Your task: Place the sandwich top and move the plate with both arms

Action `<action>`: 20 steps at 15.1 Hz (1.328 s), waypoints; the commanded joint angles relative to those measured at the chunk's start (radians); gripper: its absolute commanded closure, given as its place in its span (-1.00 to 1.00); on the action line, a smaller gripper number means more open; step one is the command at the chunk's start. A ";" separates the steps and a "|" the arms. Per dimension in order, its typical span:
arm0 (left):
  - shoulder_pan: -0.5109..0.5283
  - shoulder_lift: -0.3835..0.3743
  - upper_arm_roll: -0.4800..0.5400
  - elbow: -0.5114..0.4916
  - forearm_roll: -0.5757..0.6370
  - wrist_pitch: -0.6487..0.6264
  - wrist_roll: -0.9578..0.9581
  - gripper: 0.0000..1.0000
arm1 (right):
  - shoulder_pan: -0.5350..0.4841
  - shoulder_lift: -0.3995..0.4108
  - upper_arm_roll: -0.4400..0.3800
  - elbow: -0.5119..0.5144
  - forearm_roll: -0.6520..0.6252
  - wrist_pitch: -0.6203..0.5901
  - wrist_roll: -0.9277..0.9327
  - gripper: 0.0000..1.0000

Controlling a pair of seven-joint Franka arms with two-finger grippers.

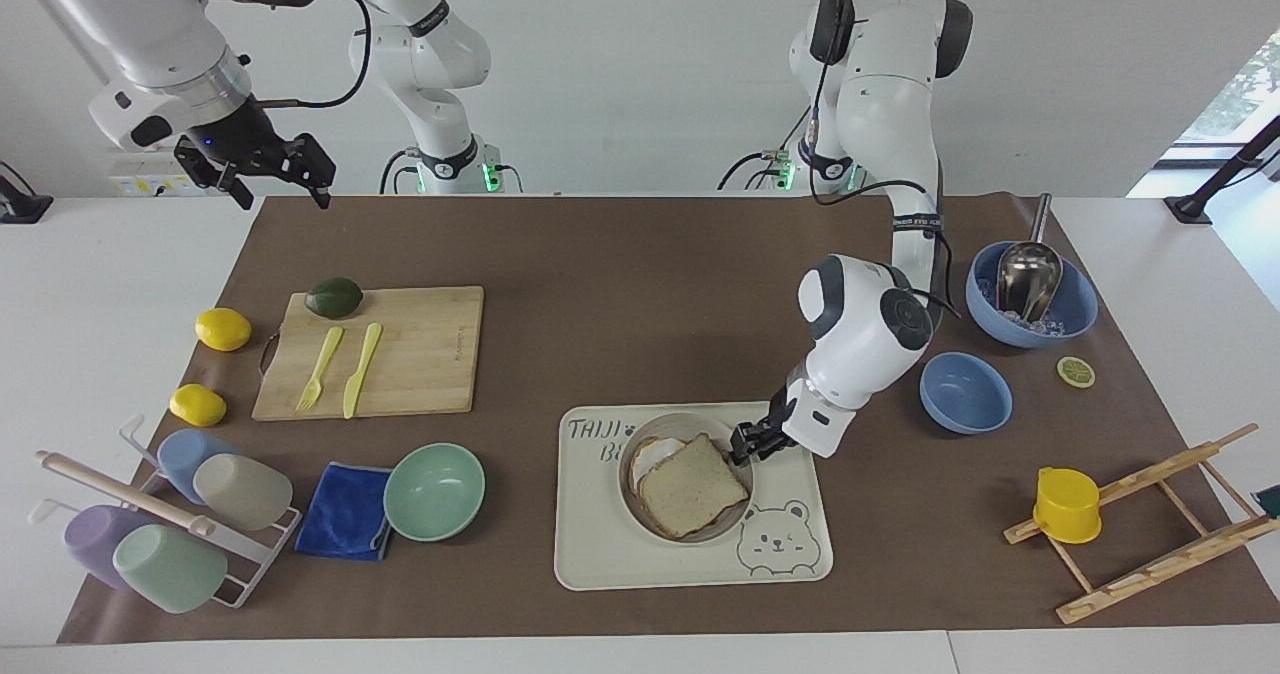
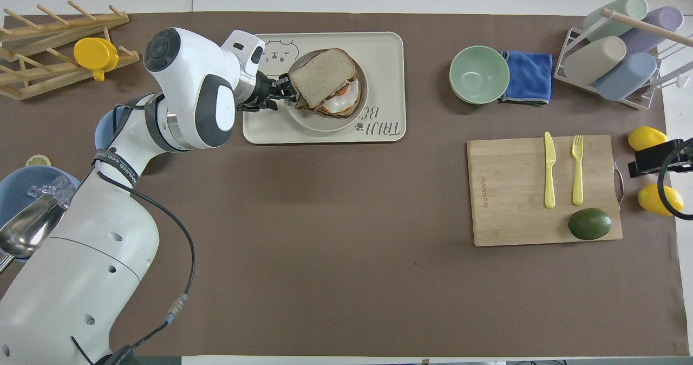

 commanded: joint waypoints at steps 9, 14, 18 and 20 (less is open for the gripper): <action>0.024 -0.152 0.064 -0.025 0.138 -0.217 0.047 -1.00 | -0.006 -0.006 0.006 -0.009 -0.008 0.002 -0.021 -1.00; 0.021 -0.284 0.106 -0.023 0.282 -0.376 0.045 -1.00 | -0.008 -0.006 0.006 -0.009 -0.008 0.002 -0.021 -1.00; 0.025 -0.385 0.115 -0.022 0.359 -0.493 0.045 -1.00 | -0.008 -0.006 0.006 -0.009 -0.008 0.002 -0.021 -1.00; 0.043 -0.432 0.118 -0.023 0.364 -0.542 0.045 -1.00 | -0.008 -0.006 0.006 -0.009 -0.008 0.002 -0.021 -1.00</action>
